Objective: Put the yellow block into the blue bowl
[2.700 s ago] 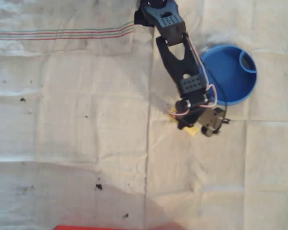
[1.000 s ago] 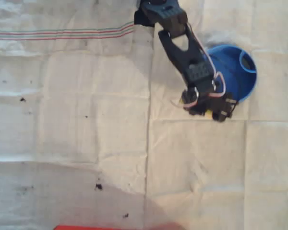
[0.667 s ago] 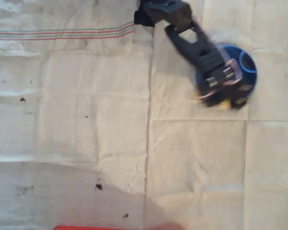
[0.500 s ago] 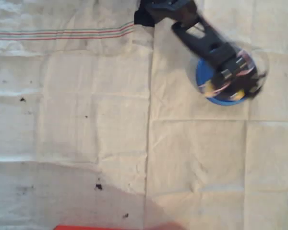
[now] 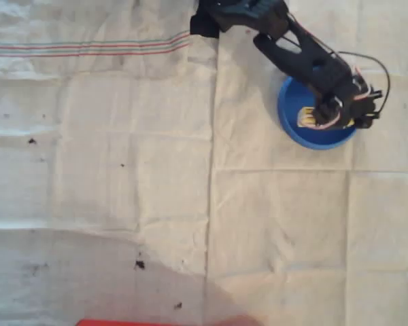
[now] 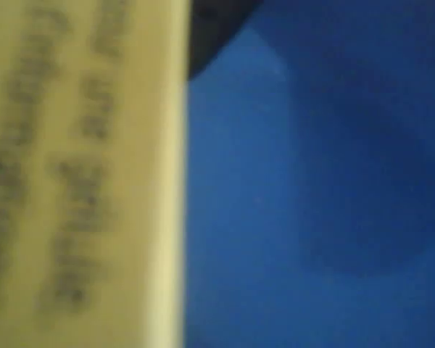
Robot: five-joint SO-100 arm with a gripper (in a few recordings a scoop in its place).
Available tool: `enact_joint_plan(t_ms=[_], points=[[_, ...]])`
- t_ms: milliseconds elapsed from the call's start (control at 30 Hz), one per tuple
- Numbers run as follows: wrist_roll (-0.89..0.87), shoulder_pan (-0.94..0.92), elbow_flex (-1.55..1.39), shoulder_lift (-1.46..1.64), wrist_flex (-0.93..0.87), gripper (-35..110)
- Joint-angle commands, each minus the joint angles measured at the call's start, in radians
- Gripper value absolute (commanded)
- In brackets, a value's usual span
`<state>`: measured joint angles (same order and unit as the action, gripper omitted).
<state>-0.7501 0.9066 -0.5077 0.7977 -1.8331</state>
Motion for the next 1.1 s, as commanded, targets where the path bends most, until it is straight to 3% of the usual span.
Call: enact_joint_plan(t_ms=[0,367,533,667,833,1067], points=[[0.009,0.011,0.072,0.038,-0.003,1],[0.110,0.035,0.087,0.014,-0.003,19],[0.132,0.035,0.086,0.089,-0.003,19],[0.152,0.029,0.074,0.221,-0.003,14],[0.173,0.026,0.071,0.362,-0.005,-2],[0.215,0.021,0.055,0.515,-0.006,-1]])
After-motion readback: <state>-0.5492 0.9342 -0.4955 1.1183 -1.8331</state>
